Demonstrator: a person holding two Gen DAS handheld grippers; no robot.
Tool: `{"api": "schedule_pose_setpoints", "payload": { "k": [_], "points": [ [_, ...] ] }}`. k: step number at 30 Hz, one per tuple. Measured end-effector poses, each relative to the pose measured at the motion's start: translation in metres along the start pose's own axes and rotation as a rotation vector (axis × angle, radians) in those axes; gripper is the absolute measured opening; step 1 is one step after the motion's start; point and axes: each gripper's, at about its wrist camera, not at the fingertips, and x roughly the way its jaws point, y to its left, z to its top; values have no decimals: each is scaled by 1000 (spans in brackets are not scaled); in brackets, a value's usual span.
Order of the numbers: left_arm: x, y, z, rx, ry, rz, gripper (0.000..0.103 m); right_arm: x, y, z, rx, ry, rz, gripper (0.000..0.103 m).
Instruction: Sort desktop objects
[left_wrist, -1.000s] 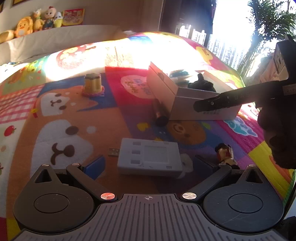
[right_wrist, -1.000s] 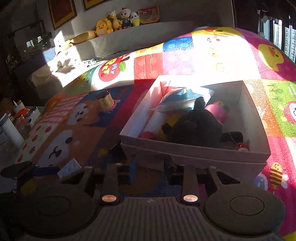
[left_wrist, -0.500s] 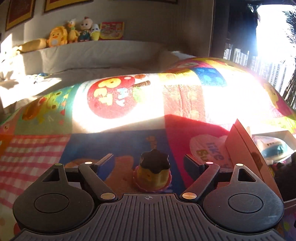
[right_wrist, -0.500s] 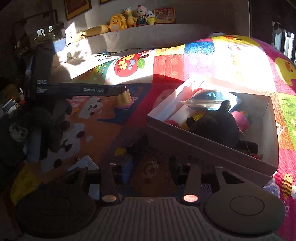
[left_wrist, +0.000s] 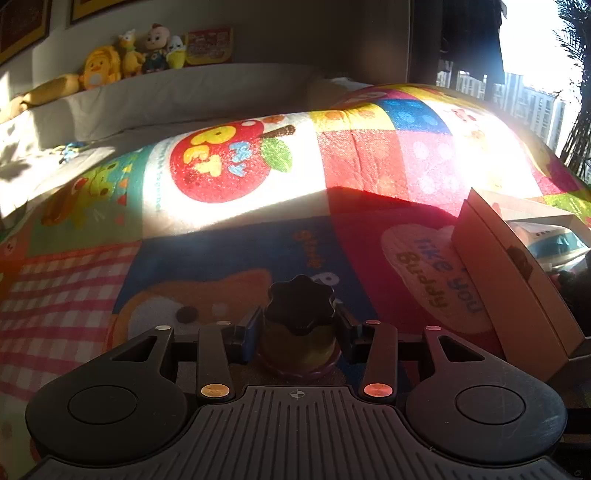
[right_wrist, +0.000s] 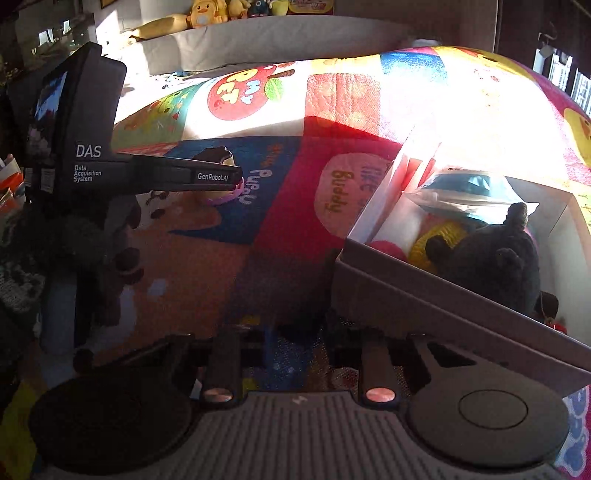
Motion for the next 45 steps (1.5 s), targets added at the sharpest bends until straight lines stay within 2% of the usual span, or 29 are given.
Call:
{"api": "schedule_pose_setpoints", "payload": {
  "k": [4,7,12,14,15,16,17,19,22,27,29,31,33,34,37,38,45],
  "points": [
    [-41,-10,-25,15,10,-93,46,-35,-19,-25,-40,2,52,22],
    [-74,-18,-49,-3,26,-181,46,-63,-42,-48,-40,-1,56,22],
    [-110,-30,-75,-47,41,-252,46,-91,-72,-75,-16,-40,-9,22],
    [-122,-32,-79,-68,27,-271,49,-94,-79,-83,-4,-64,-71,23],
    [-129,-32,-81,-76,18,-278,55,-95,-81,-86,-7,-72,-103,26],
    [-136,-33,-83,-81,11,-288,65,-99,-82,-93,-8,-88,-139,33],
    [-143,-33,-85,-86,9,-299,69,-102,-83,-97,-1,-102,-149,37],
    [-155,-35,-90,-82,11,-311,83,-107,-88,-105,33,-125,-133,52],
    [-164,-40,-100,-61,41,-323,92,-110,-94,-119,92,-132,-98,62],
    [-156,-54,-113,-51,87,-326,94,-101,-98,-135,165,-119,-96,73],
    [-154,-60,-115,-56,108,-369,95,-101,-94,-140,157,-137,-105,80],
    [-155,-70,-117,-34,120,-446,96,-100,-92,-144,163,-143,-109,93],
    [-159,-82,-119,11,114,-498,97,-100,-90,-149,151,-152,-108,97],
    [-161,-86,-120,39,100,-474,97,-100,-89,-150,145,-152,-109,99],
    [-163,-94,-122,146,16,-280,100,-101,-89,-150,145,-147,-97,102],
    [-161,-93,-123,159,9,-240,100,-102,-88,-150,142,-146,-95,102],
    [-152,-82,-130,212,27,-109,101,-101,-72,-146,73,-130,-30,103]
  ]
}}
